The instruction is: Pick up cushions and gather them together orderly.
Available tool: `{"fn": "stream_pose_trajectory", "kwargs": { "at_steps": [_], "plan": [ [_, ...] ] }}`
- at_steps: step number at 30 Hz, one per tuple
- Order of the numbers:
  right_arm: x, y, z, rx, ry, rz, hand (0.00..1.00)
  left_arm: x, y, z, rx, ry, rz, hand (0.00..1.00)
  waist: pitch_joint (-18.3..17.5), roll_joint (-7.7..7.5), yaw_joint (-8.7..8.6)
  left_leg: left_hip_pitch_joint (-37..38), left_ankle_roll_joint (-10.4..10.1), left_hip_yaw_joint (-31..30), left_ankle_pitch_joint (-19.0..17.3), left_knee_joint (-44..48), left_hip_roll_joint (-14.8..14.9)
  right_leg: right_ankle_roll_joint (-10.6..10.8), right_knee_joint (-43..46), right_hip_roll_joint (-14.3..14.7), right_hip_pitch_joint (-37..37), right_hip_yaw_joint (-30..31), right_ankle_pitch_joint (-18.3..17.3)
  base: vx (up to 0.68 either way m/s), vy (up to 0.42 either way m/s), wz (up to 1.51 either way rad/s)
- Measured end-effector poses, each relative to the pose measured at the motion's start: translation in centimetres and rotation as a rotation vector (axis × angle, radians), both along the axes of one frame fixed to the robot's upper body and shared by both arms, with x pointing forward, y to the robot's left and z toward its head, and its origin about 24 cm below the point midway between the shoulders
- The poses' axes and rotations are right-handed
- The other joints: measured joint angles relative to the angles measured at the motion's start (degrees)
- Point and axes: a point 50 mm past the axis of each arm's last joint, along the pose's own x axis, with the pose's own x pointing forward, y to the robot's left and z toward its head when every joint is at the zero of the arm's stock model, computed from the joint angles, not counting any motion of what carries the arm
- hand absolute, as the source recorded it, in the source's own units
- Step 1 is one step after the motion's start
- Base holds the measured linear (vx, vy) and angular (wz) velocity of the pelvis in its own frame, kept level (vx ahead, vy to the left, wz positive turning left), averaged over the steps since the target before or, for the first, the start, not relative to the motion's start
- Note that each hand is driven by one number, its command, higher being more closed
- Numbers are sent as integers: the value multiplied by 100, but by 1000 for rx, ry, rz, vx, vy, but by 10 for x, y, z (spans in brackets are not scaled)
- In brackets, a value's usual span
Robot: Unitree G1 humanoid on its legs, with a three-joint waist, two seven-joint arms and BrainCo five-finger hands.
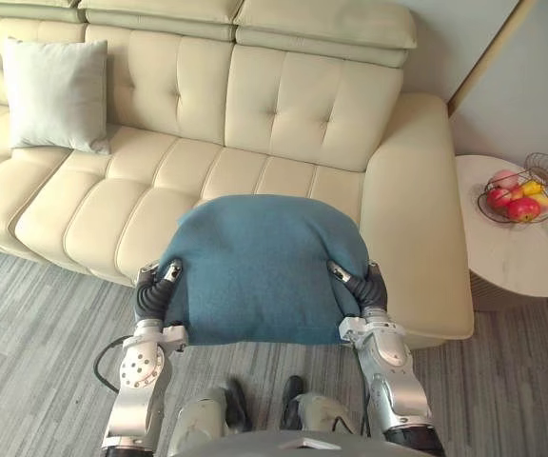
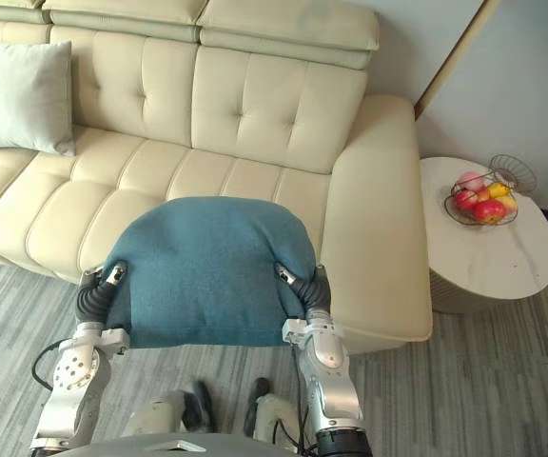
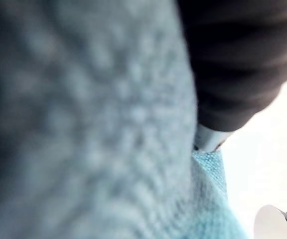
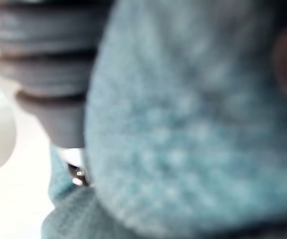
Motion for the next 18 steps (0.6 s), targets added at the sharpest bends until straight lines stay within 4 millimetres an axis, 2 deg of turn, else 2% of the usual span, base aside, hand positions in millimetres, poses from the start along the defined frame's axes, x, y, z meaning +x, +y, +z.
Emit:
{"fn": "stream_pose_trajectory", "kwargs": {
  "at_steps": [1,2,3,5,6,7,8,9,10,12,14,16,17,18],
  "plan": [
    [-2,-2,-1,8,3,-15,100,1,-2,1,0,-5,-13,100,-2,16,-49,-12,-67,-84,-25,-7,5,-95,-287,56,-22,159,48,42,-82,79],
    [-9,-8,2,2,-5,-33,100,1,-9,5,2,-21,-54,100,-8,30,-105,-106,-136,-233,-102,90,-1,-101,-799,179,-39,292,333,79,-75,74],
    [-12,-10,4,-4,-10,-35,100,0,-11,5,-2,-22,-62,100,-19,56,-129,-134,-164,-311,-155,161,11,-97,-843,180,-3,274,400,226,-156,83],
    [-23,-13,16,-27,-55,-29,100,-6,-15,5,-25,-18,-64,100,-95,278,-64,-207,-465,-315,-476,522,319,-40,-1089,357,222,5,495,306,-146,36],
    [-28,-11,22,-27,-73,-21,100,-11,-14,6,-27,-21,-57,100,-135,373,2,-243,-729,-230,-529,907,550,-79,-1408,428,474,-151,747,374,-106,-1],
    [-29,-9,28,-26,-98,-11,100,-12,-13,10,-31,-36,-50,100,-150,412,80,-630,-800,-86,-480,1864,865,-51,-1409,542,577,-222,736,387,-103,1],
    [-30,-8,30,-29,-106,-4,100,-12,-13,10,-33,-38,-44,100,-152,416,96,-725,-825,6,-407,2187,976,-58,-1427,574,659,-242,729,392,-93,-5],
    [-30,-7,36,-40,-131,10,100,-12,-11,10,-41,-39,-31,100,-155,415,98,-935,-795,275,20,2963,1221,-71,-1604,593,916,-221,719,343,-48,-12],
    [-31,-8,42,-47,-154,12,100,-12,-12,10,-46,-40,-29,100,-153,410,144,-1102,-712,456,300,3457,1391,-72,-1749,556,1095,-124,720,331,-27,-35],
    [-32,-9,50,-56,-192,12,100,-13,-14,11,-60,-44,-25,100,-185,458,287,-1220,-642,591,48,3772,1686,-68,-1988,543,1348,132,722,284,38,-58],
    [-32,-10,51,-58,-203,6,100,-13,-16,17,-71,-75,-23,100,-195,450,333,-1266,-677,495,-310,3075,1879,-57,-2078,379,1520,346,724,311,183,-53],
    [-32,-11,51,-59,-201,2,100,-13,-17,18,-75,-78,-23,100,-193,445,334,-1222,-715,459,-284,2176,1845,-2,-2066,222,1580,418,726,190,220,-27],
    [-32,-11,50,-60,-199,2,100,-14,-17,17,-79,-75,-20,100,-202,460,348,-1032,-743,352,-29,1156,1729,175,-2005,121,1610,461,685,215,336,-43],
    [-34,-12,49,-66,-190,4,100,-19,-19,15,-98,-64,-8,100,-302,636,394,-743,-797,-68,1309,121,1708,589,-1987,147,1677,579,488,229,372,-55]
  ]
}}
